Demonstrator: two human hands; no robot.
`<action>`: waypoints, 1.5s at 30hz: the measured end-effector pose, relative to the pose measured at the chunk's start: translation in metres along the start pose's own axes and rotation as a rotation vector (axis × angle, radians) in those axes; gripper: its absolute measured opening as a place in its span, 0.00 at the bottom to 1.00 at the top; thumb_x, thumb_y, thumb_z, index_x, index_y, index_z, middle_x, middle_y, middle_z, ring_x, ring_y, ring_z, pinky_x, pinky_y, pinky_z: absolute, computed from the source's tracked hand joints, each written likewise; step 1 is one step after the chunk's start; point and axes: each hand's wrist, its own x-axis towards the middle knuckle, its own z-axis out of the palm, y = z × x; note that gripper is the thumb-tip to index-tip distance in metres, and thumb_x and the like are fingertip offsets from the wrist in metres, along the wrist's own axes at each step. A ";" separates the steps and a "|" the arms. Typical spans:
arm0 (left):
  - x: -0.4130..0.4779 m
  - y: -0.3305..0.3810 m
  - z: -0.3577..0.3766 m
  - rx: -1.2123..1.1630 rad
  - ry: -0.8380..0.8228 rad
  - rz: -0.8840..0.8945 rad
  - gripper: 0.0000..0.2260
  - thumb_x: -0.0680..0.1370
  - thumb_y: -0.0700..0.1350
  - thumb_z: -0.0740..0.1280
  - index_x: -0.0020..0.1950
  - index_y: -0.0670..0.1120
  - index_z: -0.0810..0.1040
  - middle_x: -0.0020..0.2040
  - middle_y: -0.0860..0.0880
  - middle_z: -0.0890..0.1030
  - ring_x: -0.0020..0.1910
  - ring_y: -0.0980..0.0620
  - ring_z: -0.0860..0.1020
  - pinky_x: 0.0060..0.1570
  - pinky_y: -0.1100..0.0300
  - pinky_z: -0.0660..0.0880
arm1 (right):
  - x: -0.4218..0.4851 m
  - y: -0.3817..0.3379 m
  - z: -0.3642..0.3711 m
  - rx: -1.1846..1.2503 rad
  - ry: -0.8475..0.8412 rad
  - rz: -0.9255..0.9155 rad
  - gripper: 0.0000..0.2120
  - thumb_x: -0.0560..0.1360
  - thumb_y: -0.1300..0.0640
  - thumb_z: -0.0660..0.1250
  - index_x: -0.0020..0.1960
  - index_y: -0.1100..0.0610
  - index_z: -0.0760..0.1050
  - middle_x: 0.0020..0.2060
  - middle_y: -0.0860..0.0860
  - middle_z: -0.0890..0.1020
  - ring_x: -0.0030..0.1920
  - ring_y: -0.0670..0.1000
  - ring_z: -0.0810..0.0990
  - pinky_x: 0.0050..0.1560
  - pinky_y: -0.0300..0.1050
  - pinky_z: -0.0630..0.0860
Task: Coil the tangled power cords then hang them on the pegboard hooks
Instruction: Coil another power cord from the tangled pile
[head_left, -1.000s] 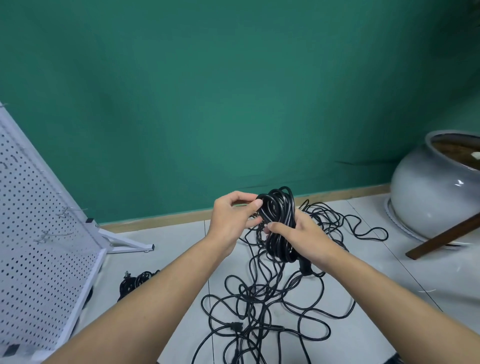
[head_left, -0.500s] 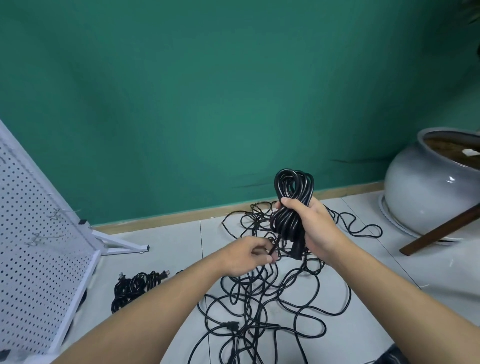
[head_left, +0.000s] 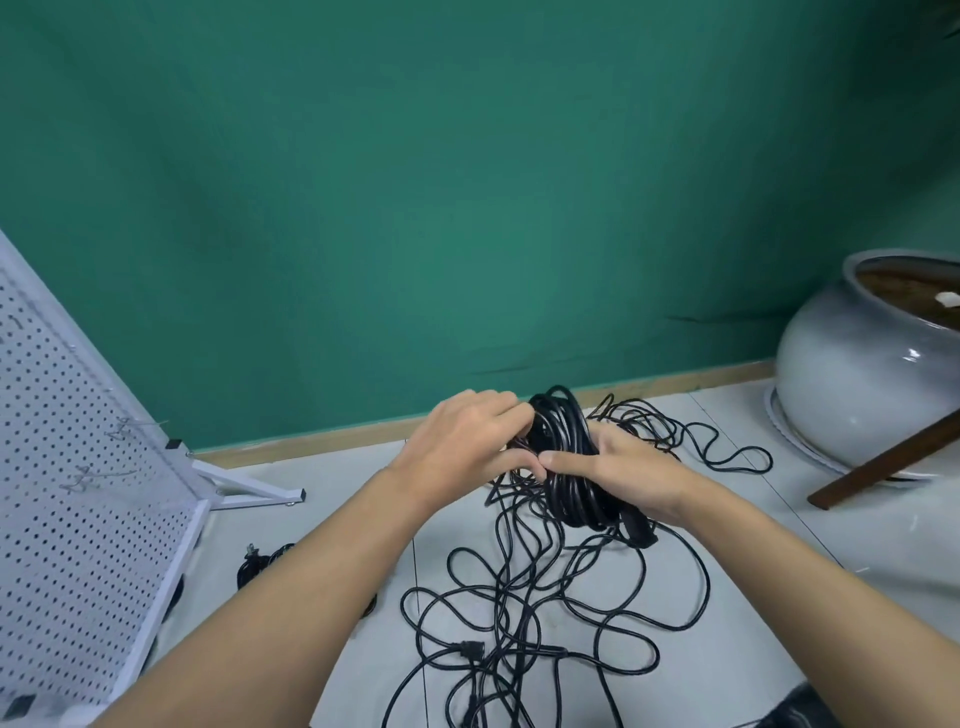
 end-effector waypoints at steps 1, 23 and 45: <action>0.000 -0.001 0.000 -0.037 0.006 0.001 0.23 0.76 0.66 0.65 0.45 0.45 0.75 0.38 0.52 0.74 0.36 0.54 0.65 0.40 0.59 0.68 | -0.001 0.000 -0.001 0.027 -0.040 0.013 0.07 0.80 0.54 0.72 0.53 0.57 0.79 0.40 0.48 0.84 0.42 0.46 0.82 0.48 0.42 0.76; -0.008 -0.014 -0.009 -0.632 -0.134 -0.486 0.03 0.82 0.48 0.69 0.54 0.50 0.79 0.51 0.58 0.83 0.55 0.59 0.80 0.59 0.62 0.74 | -0.003 -0.004 0.003 -0.106 0.041 0.002 0.02 0.80 0.58 0.70 0.50 0.57 0.78 0.39 0.48 0.84 0.38 0.45 0.83 0.43 0.38 0.77; 0.037 0.047 0.024 -1.274 0.184 -1.152 0.04 0.80 0.41 0.73 0.50 0.40 0.82 0.51 0.37 0.85 0.43 0.45 0.88 0.55 0.51 0.83 | -0.019 0.007 -0.021 -0.034 0.318 -0.117 0.10 0.81 0.65 0.68 0.57 0.52 0.78 0.43 0.39 0.86 0.46 0.36 0.83 0.46 0.26 0.73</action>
